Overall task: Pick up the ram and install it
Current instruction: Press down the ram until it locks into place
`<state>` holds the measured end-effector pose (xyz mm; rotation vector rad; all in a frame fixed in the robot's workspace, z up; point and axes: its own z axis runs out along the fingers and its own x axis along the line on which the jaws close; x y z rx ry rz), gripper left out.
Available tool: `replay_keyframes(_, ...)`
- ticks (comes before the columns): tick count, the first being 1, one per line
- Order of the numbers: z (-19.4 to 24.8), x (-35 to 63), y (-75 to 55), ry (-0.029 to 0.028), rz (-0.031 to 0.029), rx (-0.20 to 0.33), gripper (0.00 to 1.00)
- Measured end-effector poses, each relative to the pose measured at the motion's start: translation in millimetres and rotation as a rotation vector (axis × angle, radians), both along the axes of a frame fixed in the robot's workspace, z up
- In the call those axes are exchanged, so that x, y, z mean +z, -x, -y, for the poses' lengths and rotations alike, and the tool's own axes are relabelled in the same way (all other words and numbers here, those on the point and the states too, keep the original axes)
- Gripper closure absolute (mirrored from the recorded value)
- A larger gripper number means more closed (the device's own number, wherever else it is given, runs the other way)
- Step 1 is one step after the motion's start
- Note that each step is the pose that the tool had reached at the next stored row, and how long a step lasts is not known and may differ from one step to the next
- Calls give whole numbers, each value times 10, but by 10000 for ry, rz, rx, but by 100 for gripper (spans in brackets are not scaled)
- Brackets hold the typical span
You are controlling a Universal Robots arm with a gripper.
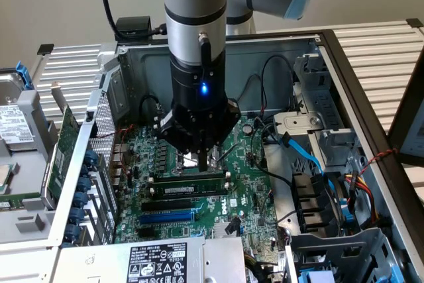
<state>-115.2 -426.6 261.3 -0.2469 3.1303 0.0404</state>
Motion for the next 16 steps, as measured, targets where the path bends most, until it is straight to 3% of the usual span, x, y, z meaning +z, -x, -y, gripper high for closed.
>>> replay_keyframes(8, 0, 48, 227, 0, 1, -1, 89)
replay_keyframes(16, 0, 48, 235, 0, 1, -1, 89)
